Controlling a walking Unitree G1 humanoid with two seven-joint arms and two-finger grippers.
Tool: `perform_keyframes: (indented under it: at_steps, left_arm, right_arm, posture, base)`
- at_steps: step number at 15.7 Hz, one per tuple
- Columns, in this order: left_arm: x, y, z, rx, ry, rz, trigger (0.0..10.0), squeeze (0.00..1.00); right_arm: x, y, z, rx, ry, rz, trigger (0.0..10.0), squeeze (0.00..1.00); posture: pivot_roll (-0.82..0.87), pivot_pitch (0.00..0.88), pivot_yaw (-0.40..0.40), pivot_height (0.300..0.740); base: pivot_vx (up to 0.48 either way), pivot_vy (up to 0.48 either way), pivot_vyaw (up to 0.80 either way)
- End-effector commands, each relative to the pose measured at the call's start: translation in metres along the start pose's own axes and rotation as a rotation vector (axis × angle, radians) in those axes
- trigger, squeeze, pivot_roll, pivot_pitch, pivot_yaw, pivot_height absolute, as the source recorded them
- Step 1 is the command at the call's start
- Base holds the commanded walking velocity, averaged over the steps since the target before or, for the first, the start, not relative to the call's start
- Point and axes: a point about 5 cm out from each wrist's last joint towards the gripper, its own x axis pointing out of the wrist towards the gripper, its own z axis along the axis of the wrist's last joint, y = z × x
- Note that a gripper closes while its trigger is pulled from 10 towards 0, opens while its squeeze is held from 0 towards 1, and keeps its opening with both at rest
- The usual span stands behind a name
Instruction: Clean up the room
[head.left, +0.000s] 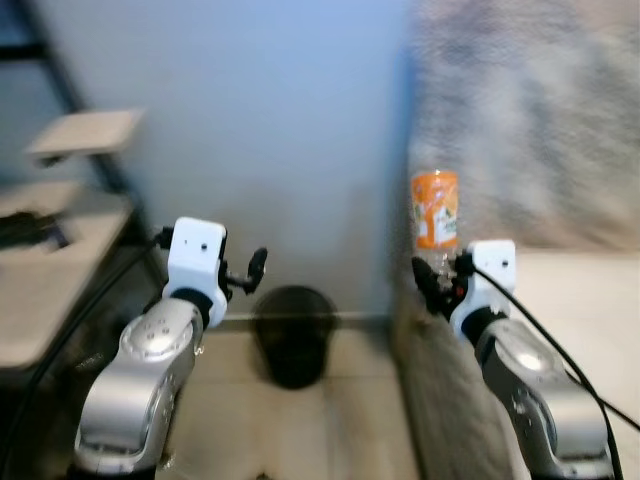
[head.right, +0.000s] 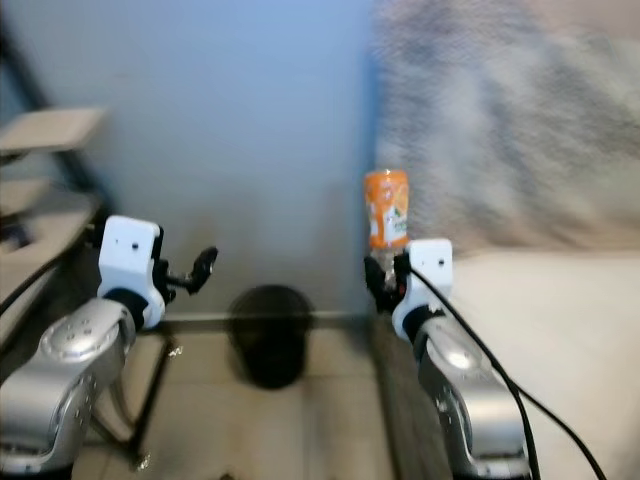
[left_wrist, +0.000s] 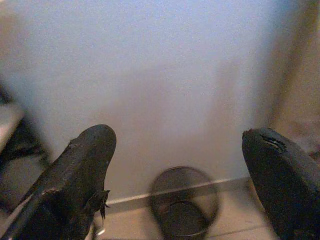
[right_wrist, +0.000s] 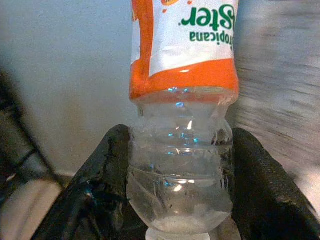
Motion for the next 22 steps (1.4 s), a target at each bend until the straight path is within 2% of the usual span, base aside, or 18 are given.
perform_keyframes:
  at_steps: [1, 3, 5, 9, 12, 14, 17, 20, 22]
  left_arm:
    - [-0.001, 0.004, 0.001, 0.005, -0.001, 0.013, 10.0, 0.0]
    - [-0.002, 0.003, -0.001, 0.01, 0.007, 0.009, 10.0, 0.0]
    - [-0.002, 0.001, -0.002, 0.017, 0.014, -0.001, 10.0, 0.0]
    - [0.0, 0.0, -0.003, 0.043, 0.022, -0.023, 10.0, 0.0]
    - [0.001, -0.002, -0.004, 0.05, 0.026, -0.033, 10.0, 0.0]
    - [0.0, -0.002, -0.005, 0.051, 0.028, -0.036, 10.0, 0.0]
    - [-0.001, -0.002, -0.006, 0.051, 0.032, -0.035, 10.0, 0.0]
    - [-0.003, -0.003, -0.01, 0.046, 0.046, -0.05, 10.0, 0.0]
    - [-0.008, -0.013, -0.02, 0.038, 0.116, -0.159, 10.0, 0.0]
  right_arm:
    - [0.002, 0.008, 0.003, -0.01, -0.007, 0.041, 10.0, 0.0]
    - [0.003, 0.008, 0.001, -0.008, 0.001, 0.049, 10.0, 0.0]
    - [0.004, 0.005, -0.002, 0.04, 0.011, 0.032, 10.0, 0.0]
    - [0.005, 0.001, -0.005, 0.021, 0.037, 0.017, 10.0, 0.0]
    - [0.004, -0.002, -0.01, 0.009, 0.062, -0.001, 10.0, 0.0]
    - [0.003, -0.002, -0.01, 0.005, 0.059, 0.012, 10.0, 0.0]
    - [0.003, 0.003, -0.015, -0.026, 0.093, 0.066, 10.0, 0.0]
    - [0.003, -0.001, -0.019, -0.073, 0.133, 0.076, 10.0, 0.0]
    - [0.004, -0.007, -0.024, -0.138, 0.193, 0.099, 10.0, 0.0]
  posture:
    - [0.05, 0.0, 0.024, 0.74]
    - [0.05, 0.0, 0.022, 0.74]
    - [0.05, 0.0, 0.021, 0.74]
    - [0.05, 0.0, 0.027, 0.74]
    - [0.05, 0.0, 0.03, 0.74]
    - [0.05, 0.0, 0.029, 0.74]
    - [0.05, 0.0, 0.018, 0.74]
    - [0.06, 0.0, 0.012, 0.74]
    - [0.06, 0.0, 0.009, 0.74]
  base:
    - [0.386, 0.0, 0.8]
    - [0.386, 0.0, 0.8]
    - [0.386, 0.0, 0.0]
    - [0.385, 0.0, 0.0]
    - [0.386, 0.0, -0.69]
    - [0.386, 0.0, 0.0]
    - [0.382, 0.0, 0.0]
    - [0.322, 0.0, 0.0]
    - [0.0, 0.0, 0.0]
